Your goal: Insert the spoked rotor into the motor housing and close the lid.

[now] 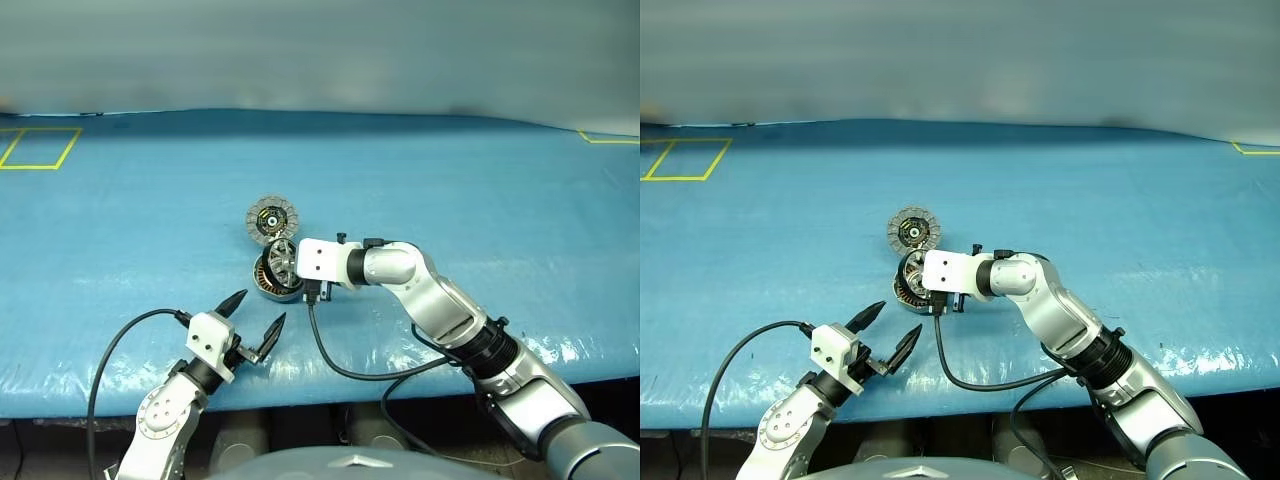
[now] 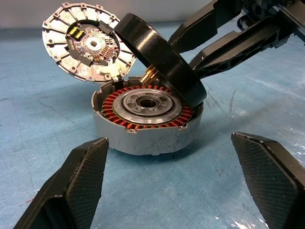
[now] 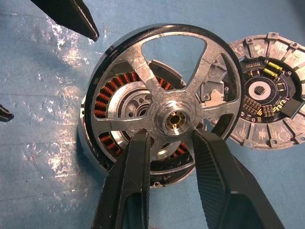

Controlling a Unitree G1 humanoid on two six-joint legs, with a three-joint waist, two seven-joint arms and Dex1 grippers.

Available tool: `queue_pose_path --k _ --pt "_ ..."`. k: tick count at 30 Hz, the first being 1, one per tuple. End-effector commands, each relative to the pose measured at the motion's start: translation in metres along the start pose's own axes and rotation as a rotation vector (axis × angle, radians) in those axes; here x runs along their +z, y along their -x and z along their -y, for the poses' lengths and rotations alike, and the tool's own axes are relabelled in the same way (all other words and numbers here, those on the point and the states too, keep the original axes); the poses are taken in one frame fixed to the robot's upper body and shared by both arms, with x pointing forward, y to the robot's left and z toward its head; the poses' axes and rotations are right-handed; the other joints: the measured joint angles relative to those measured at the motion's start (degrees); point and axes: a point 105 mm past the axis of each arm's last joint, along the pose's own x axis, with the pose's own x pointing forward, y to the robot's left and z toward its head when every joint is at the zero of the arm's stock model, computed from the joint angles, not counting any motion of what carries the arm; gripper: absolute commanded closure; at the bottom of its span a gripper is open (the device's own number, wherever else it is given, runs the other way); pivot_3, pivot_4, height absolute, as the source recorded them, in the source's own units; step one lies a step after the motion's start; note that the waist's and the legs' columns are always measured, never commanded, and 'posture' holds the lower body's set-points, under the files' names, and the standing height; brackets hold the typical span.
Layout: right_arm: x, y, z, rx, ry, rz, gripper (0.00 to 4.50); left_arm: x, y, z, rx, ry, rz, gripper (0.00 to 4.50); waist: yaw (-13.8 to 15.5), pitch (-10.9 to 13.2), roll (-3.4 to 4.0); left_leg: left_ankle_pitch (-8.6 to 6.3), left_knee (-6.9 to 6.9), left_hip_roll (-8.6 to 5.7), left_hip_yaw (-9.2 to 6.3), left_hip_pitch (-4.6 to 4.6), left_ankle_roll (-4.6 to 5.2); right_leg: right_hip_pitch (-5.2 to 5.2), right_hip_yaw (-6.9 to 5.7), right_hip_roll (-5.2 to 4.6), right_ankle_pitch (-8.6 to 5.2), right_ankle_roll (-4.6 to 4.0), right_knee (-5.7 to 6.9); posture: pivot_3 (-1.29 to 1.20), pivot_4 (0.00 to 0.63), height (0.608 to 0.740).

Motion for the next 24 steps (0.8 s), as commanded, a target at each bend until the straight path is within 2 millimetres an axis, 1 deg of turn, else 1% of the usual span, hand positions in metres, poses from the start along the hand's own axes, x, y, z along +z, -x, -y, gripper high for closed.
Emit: queue_pose_path --k 1,10,17,23,24 --pt "0.007 0.008 0.008 -0.030 0.036 0.014 3.35 0.007 -0.001 0.002 -0.001 -0.011 0.040 0.00 0.09 0.00 0.00 0.00 0.01 0.00 0.00 0.00 0.00 0.00 0.00 0.00 0.00 0.00 0.00 0.00 0.150 0.740" --pt "0.003 0.010 0.009 -0.039 0.028 -0.006 3.35 0.007 -0.002 0.004 -0.008 -0.006 0.039 0.00 0.33 0.00 0.00 0.00 0.02 0.00 0.00 -0.01 0.00 0.00 -0.01 0.01 -0.01 -0.01 0.00 0.00 0.150 0.740" --pt "-0.002 0.005 0.000 -0.008 -0.011 -0.013 3.35 0.006 -0.002 0.004 -0.009 -0.004 0.039 0.00 0.37 0.00 0.00 0.00 0.02 0.00 0.00 0.01 0.00 0.01 0.00 0.01 -0.01 -0.01 0.00 0.00 0.150 0.740" --pt "-0.001 0.001 -0.001 -0.010 -0.051 0.004 3.35 0.006 -0.002 0.004 -0.006 -0.006 0.037 0.00 0.20 -0.01 0.00 0.00 0.03 0.00 0.02 0.04 0.00 0.02 -0.01 0.04 -0.02 -0.01 0.01 0.00 0.150 0.740" --pt "-0.001 0.001 0.000 -0.014 -0.055 0.007 3.07 0.006 -0.002 0.004 -0.006 -0.006 0.037 0.00 0.16 -0.01 0.00 0.00 0.03 0.00 0.02 0.04 0.00 0.02 -0.01 0.04 -0.02 -0.01 0.01 0.00 0.150 0.740"
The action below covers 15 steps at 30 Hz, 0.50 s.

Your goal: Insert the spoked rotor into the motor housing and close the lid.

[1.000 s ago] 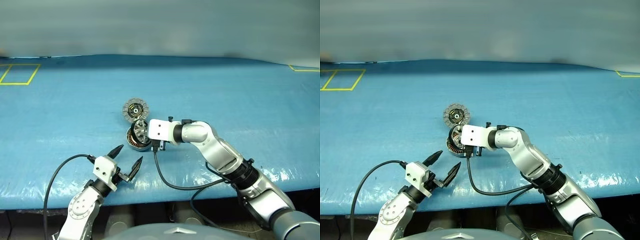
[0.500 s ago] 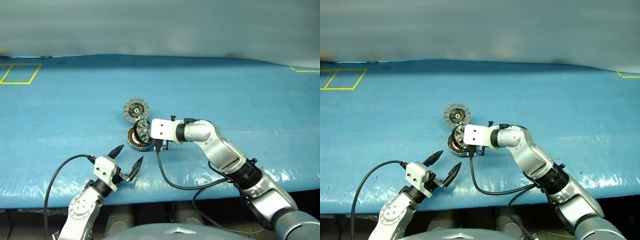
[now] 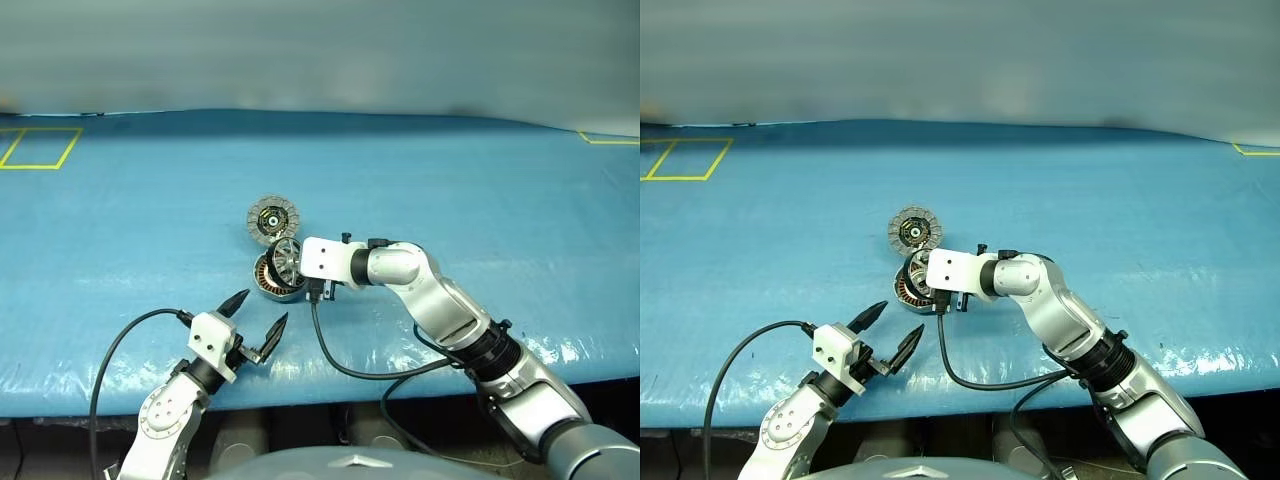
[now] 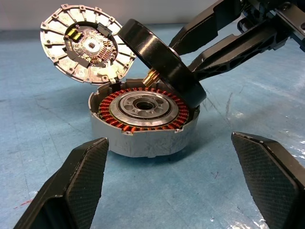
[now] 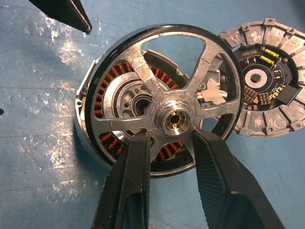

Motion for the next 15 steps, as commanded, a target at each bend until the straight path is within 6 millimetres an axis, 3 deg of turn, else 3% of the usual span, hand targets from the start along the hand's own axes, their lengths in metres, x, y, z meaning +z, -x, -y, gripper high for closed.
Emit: queue_pose_path --k 1,9,12,15 --pt "0.004 -0.001 0.001 -0.010 -0.025 0.026 2.76 0.006 -0.001 0.001 0.002 -0.012 0.032 0.00 -0.05 0.00 0.00 0.00 0.00 0.00 0.00 0.00 0.00 0.00 0.00 0.01 0.00 0.00 0.00 0.00 0.150 0.740" --pt "0.013 0.006 0.013 -0.065 -0.045 0.057 0.22 0.006 0.000 0.000 -0.004 -0.019 0.032 0.00 0.11 0.01 0.01 0.00 0.00 0.00 0.00 -0.04 0.00 -0.03 -0.01 -0.04 0.01 0.00 0.01 0.00 0.150 0.740" --pt "0.018 0.011 0.017 -0.079 -0.093 0.083 0.22 0.007 0.000 0.000 -0.004 -0.021 0.033 0.00 0.13 0.01 0.01 0.00 0.00 0.00 -0.01 -0.04 0.00 -0.03 -0.01 -0.03 0.00 0.00 0.01 0.00 0.150 0.740" --pt "0.027 0.017 0.023 -0.113 -0.246 0.154 0.88 0.007 0.000 -0.002 0.005 -0.028 0.034 0.00 0.06 0.01 0.00 0.00 0.00 0.02 -0.02 -0.04 0.00 -0.03 -0.01 0.00 0.01 0.01 0.01 0.00 0.150 0.740"
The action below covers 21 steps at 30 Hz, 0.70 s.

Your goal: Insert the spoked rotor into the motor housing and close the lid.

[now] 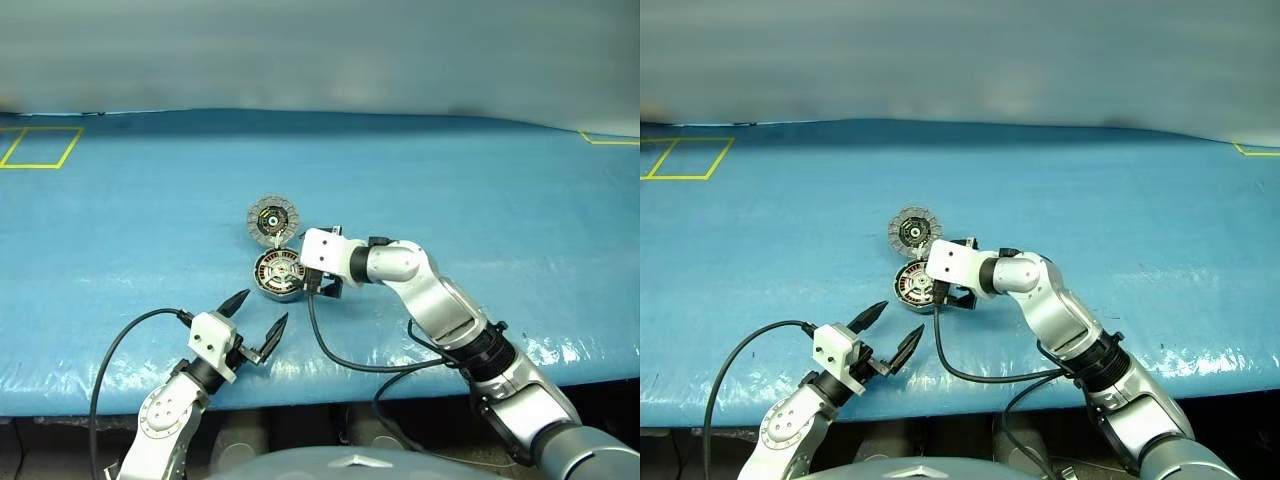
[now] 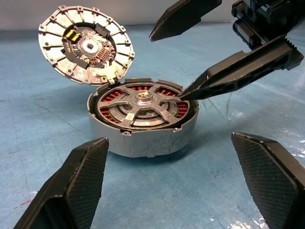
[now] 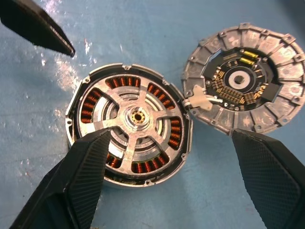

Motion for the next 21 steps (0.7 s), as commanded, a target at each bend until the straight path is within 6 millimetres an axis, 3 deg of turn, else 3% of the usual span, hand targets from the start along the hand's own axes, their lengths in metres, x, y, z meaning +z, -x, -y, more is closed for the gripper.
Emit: queue_pose_path --k 1,11,14,21 --pt "0.019 0.010 0.010 -0.064 -0.130 0.099 1.21 0.007 0.001 -0.003 0.015 -0.029 0.033 0.00 -0.04 0.00 0.00 0.00 0.00 0.00 0.00 0.00 0.00 0.00 0.00 0.01 0.00 0.00 0.01 0.00 0.150 0.740" --pt "0.021 0.014 0.017 -0.236 -0.406 0.236 4.49 0.016 0.006 -0.026 0.134 -0.076 0.056 0.00 -0.02 0.00 0.00 0.00 0.00 0.01 -0.01 -0.03 0.00 -0.03 -0.01 -0.03 0.00 0.01 0.01 0.00 0.150 0.740" --pt "0.016 0.021 0.016 -0.285 -0.497 0.293 4.49 0.019 0.011 -0.043 0.190 -0.080 0.048 0.00 0.02 0.00 0.00 0.00 -0.02 0.02 -0.02 -0.04 0.00 -0.03 -0.02 -0.03 0.00 0.01 0.01 0.00 0.150 0.740" --pt "-0.007 0.029 -0.024 -0.318 -0.590 0.344 4.49 0.030 0.018 -0.086 0.240 -0.111 0.037 0.00 0.13 0.00 0.00 0.00 -0.08 0.03 -0.02 -0.04 -0.01 -0.03 -0.11 -0.03 -0.04 -0.02 0.00 0.00 0.150 0.740"
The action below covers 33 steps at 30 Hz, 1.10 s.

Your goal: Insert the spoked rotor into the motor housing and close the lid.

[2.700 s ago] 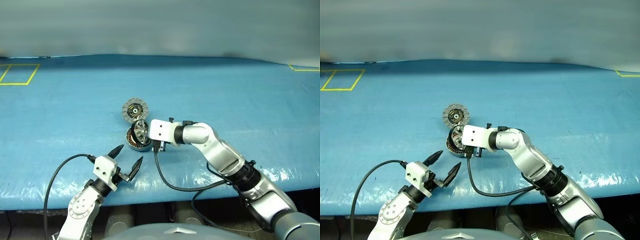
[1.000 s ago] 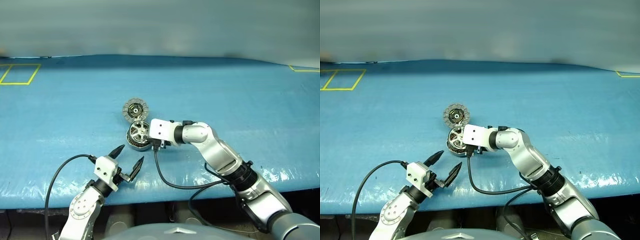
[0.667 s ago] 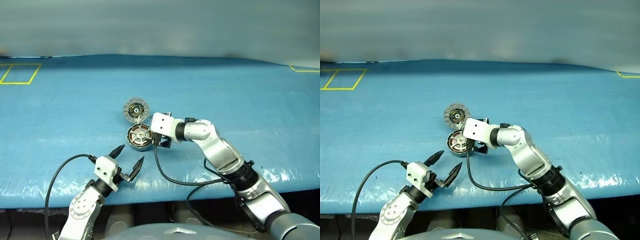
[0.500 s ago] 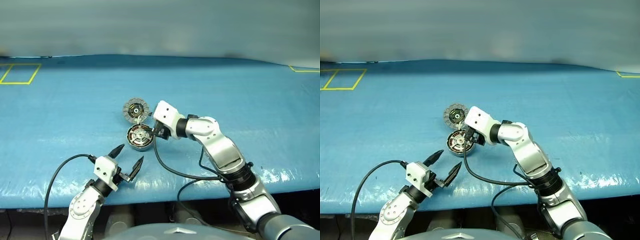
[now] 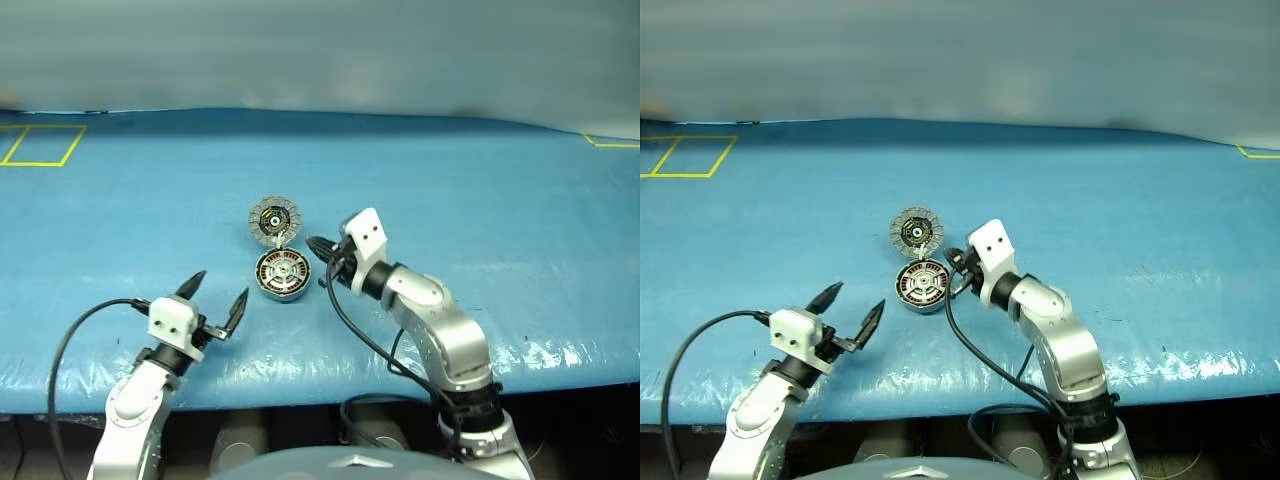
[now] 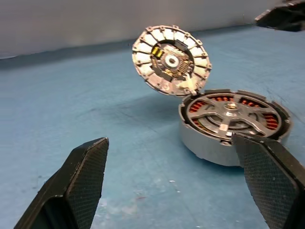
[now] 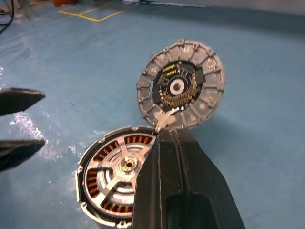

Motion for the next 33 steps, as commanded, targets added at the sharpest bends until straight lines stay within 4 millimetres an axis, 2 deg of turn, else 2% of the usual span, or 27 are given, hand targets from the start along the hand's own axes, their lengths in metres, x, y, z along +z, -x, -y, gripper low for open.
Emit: queue_pose_path --k 1,6,8,14,20,21,28,33 --pt "0.009 0.009 -0.014 0.018 0.029 0.081 4.49 0.007 -0.003 -0.020 0.018 0.032 0.009 0.00 -0.20 0.00 0.00 0.00 0.01 0.00 0.00 0.02 0.00 0.00 0.01 0.02 -0.02 -0.04 0.00 0.00 0.150 0.740" --pt "-0.004 0.022 -0.026 0.035 0.003 0.085 4.49 0.021 -0.019 -0.052 0.053 0.014 0.020 0.00 -0.15 -0.01 -0.03 0.02 0.09 0.01 -0.01 0.04 -0.03 0.06 -0.02 0.02 -0.02 -0.03 0.02 0.00 0.150 0.740" --pt "-0.008 0.026 -0.029 0.045 -0.022 0.089 4.50 0.023 -0.029 -0.066 0.054 0.031 0.020 0.38 0.05 -0.02 -0.04 0.02 0.11 0.00 -0.01 0.05 -0.03 0.08 -0.02 0.01 -0.02 -0.03 0.02 0.00 0.150 0.740" --pt "-0.021 0.034 -0.030 0.035 -0.040 0.076 4.50 0.031 -0.067 -0.092 -0.009 0.040 0.006 2.26 0.61 -0.05 -0.13 0.03 0.14 -0.11 -0.01 0.02 -0.05 0.09 -0.09 0.06 0.00 0.00 0.01 0.00 0.150 0.740" --pt "-0.033 0.039 -0.028 0.007 -0.041 0.042 4.50 0.040 -0.100 -0.088 -0.178 0.174 0.008 4.30 0.67 -0.06 -0.18 0.04 0.12 -0.14 -0.06 -0.03 -0.06 0.09 -0.16 0.09 0.16 0.27 0.01 0.00 0.150 0.740" --pt "-0.033 0.039 -0.029 0.006 -0.042 0.041 4.50 0.039 -0.105 -0.086 -0.203 0.198 -0.012 4.44 0.66 -0.06 -0.18 0.04 0.12 -0.15 -0.06 -0.03 -0.06 0.09 -0.17 0.10 0.16 0.27 0.01 0.00 0.150 0.740" --pt "-0.029 0.037 -0.030 -0.018 -0.051 0.055 4.50 0.028 -0.140 -0.083 -0.209 0.161 -0.141 4.44 0.63 -0.06 -0.21 0.05 0.14 -0.16 -0.15 -0.07 -0.07 0.09 -0.21 0.16 0.18 0.30 0.02 0.00 0.150 0.740" --pt "-0.030 0.037 -0.029 -0.037 -0.047 0.050 4.50 0.029 -0.162 -0.070 -0.248 0.127 -0.163 4.44 0.96 -0.07 -0.23 0.05 0.15 -0.23 -0.16 -0.14 -0.07 0.08 -0.21 0.11 0.20 0.33 -0.01 0.00 0.150 0.740"
